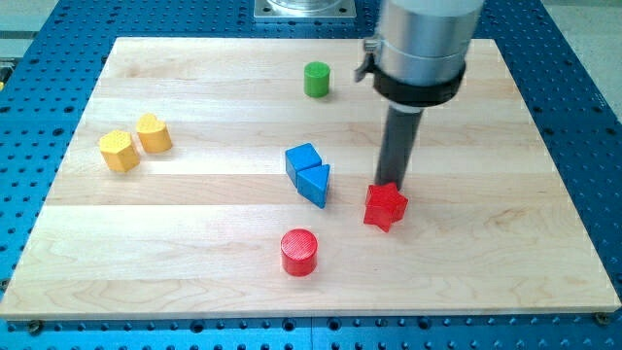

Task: Move the red star into the red circle

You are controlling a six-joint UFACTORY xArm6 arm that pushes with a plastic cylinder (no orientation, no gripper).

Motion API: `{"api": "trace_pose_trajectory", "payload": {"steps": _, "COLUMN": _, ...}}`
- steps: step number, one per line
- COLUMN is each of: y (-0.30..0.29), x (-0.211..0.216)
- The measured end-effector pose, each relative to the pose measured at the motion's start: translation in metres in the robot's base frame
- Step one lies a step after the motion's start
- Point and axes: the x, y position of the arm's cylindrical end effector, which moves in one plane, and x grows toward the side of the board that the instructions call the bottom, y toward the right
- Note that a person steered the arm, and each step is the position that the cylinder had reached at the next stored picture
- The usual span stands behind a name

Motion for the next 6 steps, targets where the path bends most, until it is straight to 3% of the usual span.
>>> {"api": "trace_pose_trajectory", "payload": {"steps": 1, "y": 0.006, "x": 0.024}}
{"api": "trace_pose_trajectory", "payload": {"steps": 3, "y": -0.065, "x": 0.054}}
{"api": "trace_pose_trajectory", "payload": {"steps": 5, "y": -0.111, "x": 0.054}}
{"api": "trace_pose_trajectory", "payload": {"steps": 6, "y": -0.105, "x": 0.047}}
